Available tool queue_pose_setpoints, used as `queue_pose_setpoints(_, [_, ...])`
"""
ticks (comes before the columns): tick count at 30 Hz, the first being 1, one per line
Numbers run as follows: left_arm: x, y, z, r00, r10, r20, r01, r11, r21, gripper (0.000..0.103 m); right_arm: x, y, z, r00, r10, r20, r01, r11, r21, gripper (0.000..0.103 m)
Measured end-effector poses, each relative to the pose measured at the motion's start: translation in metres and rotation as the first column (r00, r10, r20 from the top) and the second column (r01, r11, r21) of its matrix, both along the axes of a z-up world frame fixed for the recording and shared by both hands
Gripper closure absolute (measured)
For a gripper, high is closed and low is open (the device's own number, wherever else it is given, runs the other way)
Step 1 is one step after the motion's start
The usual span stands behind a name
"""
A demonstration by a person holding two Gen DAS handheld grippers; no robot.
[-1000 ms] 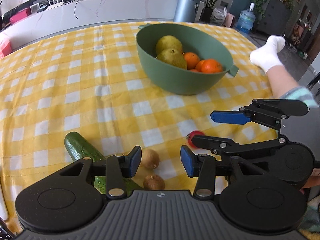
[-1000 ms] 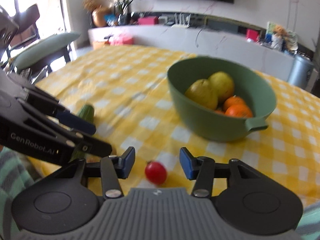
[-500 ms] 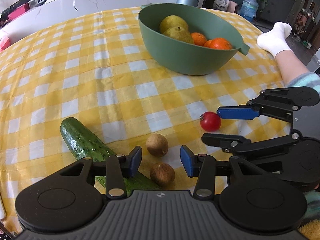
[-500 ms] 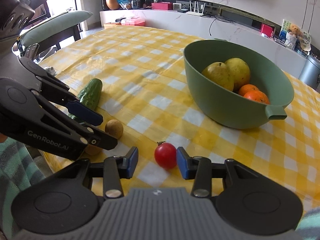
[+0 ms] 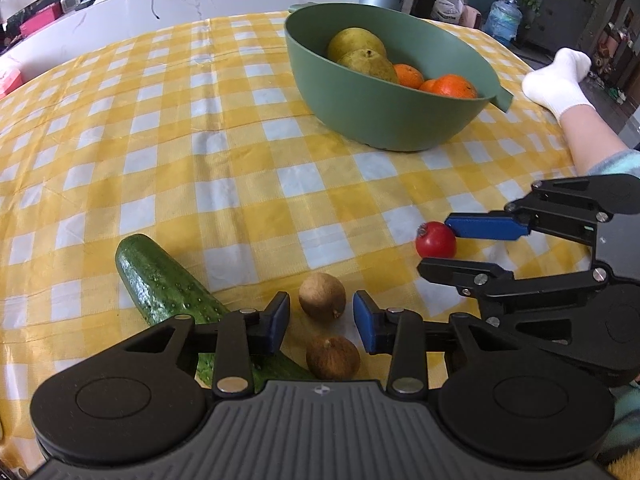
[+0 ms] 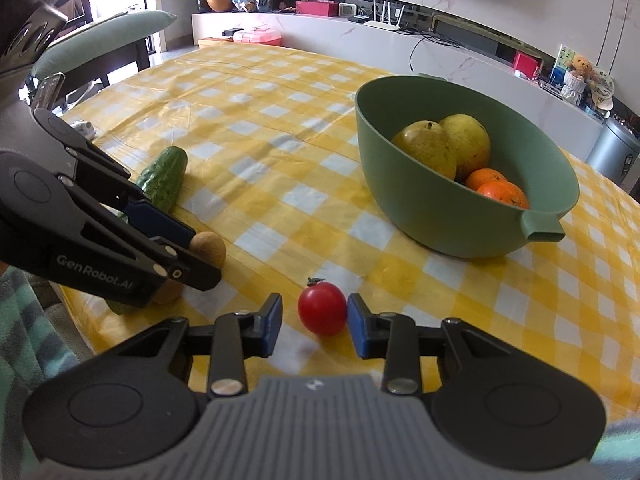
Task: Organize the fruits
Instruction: 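Grasp the red cherry tomato with the right gripper while the left gripper grasps a longan, then lower the tomato and longan into the green colander and open both grippers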
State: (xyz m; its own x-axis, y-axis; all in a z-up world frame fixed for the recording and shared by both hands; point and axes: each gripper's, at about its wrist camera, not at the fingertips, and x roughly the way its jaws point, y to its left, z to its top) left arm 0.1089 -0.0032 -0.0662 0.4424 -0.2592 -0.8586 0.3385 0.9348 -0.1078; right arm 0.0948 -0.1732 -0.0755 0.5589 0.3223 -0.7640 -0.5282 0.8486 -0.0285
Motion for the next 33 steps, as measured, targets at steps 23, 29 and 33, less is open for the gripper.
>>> queue_pose_setpoints(23, [0.004, 0.003, 0.025, 0.995, 0.082, 0.055, -0.077, 0.994, -0.077, 0.074, 0.002, -0.001, 0.016, 0.999, -0.035, 0.039, 0.034, 0.999, 0.009, 0.08])
queue_pose_setpoints(29, [0.009, 0.0, 0.046, 0.99, 0.106, 0.089, -0.095, 0.989, -0.117, 0.074, 0.007, -0.01, 0.036, 0.994, -0.079, 0.068, 0.074, 0.994, 0.077, 0.08])
queue_pose_setpoints(33, [0.016, -0.008, 0.058, 0.987, 0.107, 0.117, -0.093, 0.988, -0.122, 0.075, 0.009, -0.017, 0.053, 0.987, -0.112, 0.113, 0.099, 0.988, 0.12, 0.08])
